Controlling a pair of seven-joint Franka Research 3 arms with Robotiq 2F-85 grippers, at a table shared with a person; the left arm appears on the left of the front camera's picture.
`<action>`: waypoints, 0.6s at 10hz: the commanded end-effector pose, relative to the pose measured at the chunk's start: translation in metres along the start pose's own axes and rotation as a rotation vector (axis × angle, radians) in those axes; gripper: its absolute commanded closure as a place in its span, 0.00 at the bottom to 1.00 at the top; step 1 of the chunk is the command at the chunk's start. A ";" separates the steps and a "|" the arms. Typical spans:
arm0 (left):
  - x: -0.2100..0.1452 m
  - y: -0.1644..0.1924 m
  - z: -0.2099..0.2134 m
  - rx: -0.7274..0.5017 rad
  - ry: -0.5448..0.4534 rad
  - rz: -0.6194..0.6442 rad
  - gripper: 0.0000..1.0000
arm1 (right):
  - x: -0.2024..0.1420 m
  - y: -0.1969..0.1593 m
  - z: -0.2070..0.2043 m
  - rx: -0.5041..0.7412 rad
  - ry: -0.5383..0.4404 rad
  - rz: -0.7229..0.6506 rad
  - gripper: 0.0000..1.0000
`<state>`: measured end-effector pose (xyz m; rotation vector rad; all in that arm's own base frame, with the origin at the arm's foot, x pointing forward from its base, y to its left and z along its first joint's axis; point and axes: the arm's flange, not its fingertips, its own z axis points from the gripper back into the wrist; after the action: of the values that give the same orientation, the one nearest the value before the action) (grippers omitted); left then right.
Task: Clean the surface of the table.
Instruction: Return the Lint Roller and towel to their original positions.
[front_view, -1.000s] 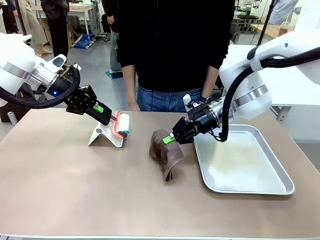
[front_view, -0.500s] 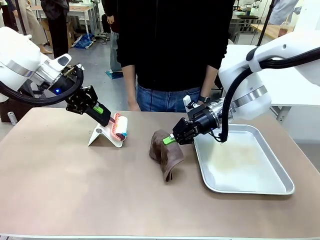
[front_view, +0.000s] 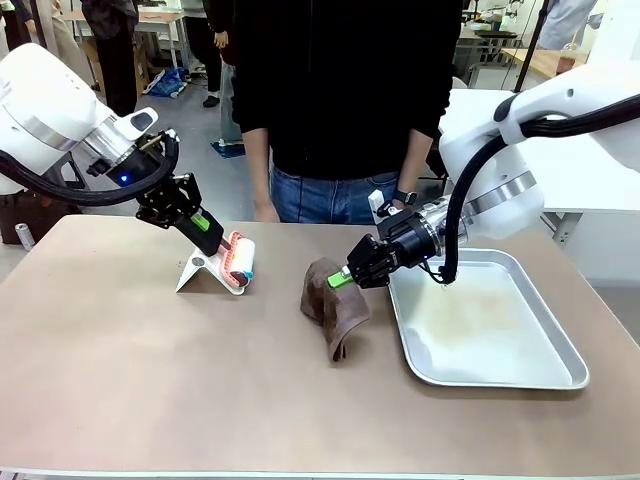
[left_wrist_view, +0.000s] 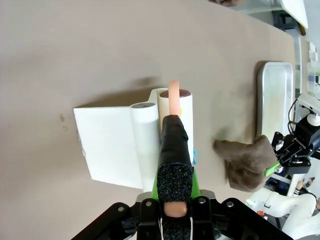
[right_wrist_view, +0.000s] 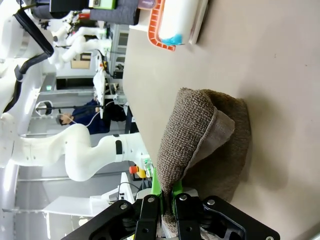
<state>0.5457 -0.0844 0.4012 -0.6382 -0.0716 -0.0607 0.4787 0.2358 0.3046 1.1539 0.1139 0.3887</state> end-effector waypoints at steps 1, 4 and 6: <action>0.007 -0.005 -0.001 0.034 0.007 0.025 0.78 | 0.004 0.001 0.001 0.016 -0.015 0.003 0.92; 0.006 -0.002 -0.004 0.036 0.014 0.028 0.78 | 0.007 -0.003 0.000 -0.020 -0.010 -0.018 0.92; 0.006 -0.001 -0.004 0.036 0.014 0.026 0.78 | 0.006 -0.004 0.000 -0.087 0.004 -0.021 0.92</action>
<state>0.5486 -0.0872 0.3985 -0.6339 -0.0607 -0.0506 0.4809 0.2332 0.3003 1.1246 0.1045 0.3855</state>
